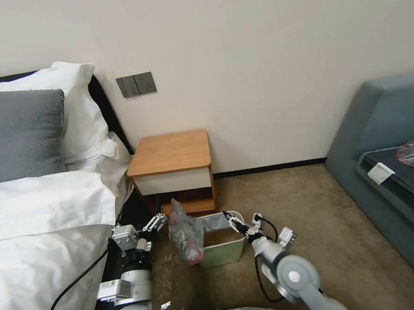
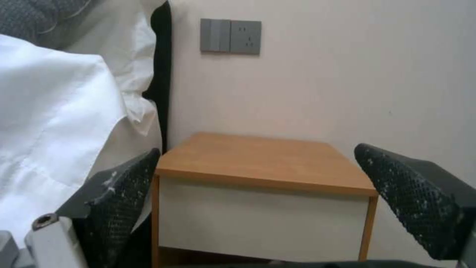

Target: Pick up the garbage bag from the table and place it over the trash can.

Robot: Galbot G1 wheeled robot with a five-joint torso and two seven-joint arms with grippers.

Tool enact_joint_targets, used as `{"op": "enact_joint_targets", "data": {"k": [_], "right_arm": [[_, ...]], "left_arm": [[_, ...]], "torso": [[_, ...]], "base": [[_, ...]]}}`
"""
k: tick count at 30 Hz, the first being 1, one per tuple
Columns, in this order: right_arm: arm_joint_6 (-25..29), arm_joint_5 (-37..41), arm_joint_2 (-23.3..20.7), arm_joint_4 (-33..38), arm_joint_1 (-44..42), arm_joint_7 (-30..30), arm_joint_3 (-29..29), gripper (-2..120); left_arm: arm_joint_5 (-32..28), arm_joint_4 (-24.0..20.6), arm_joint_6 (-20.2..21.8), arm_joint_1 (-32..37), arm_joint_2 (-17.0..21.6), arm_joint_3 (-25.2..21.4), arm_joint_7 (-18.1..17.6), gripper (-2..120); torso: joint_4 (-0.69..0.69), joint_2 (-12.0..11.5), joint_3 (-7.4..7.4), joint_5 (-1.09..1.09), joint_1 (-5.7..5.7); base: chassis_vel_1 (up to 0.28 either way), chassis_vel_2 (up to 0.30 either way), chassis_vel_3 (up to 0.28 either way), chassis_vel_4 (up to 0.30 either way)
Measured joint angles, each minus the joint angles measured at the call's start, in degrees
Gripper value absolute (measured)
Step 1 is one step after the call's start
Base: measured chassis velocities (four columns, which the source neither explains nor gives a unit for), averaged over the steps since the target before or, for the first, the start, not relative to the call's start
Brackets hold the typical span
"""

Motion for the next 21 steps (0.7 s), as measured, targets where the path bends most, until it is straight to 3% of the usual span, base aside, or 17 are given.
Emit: {"op": "enact_joint_targets", "data": {"k": [9, 15, 18, 21], "right_arm": [[0.5, 0.6, -0.9, 3.0, -1.5, 1.5, 3.2, 98], [0.6, 0.5, -0.5, 3.4, -1.5, 1.5, 4.2, 100], [0.5, 0.5, 0.2, 3.1, -1.2, 1.6, 4.1, 100], [0.4, 0.5, 0.7, 2.7, -1.1, 1.7, 3.9, 100]], "left_arm": [[0.9, 1.7, -0.1, -0.5, -0.1, 1.2, 0.3, 100], [3.8, 3.2, 0.7, 0.2, 0.5, 1.9, 0.2, 100], [7.1, 4.7, 3.6, 0.7, 1.2, 2.7, -2.8, 100], [8.7, 6.2, 4.2, 0.9, 1.9, 3.4, -3.2, 100]], "torso": [[0.0, 0.0, 0.0, 0.0, 0.0], [0.0, 0.0, 0.0, 0.0, 0.0], [0.0, 0.0, 0.0, -0.01, 0.0], [0.01, 0.0, 0.0, 0.0, 0.0]], "base": [[0.0, 0.0, 0.0, 0.0], [0.0, 0.0, 0.0, 0.0], [0.0, 0.0, 0.0, 0.0], [0.0, 0.0, 0.0, 0.0]]}}
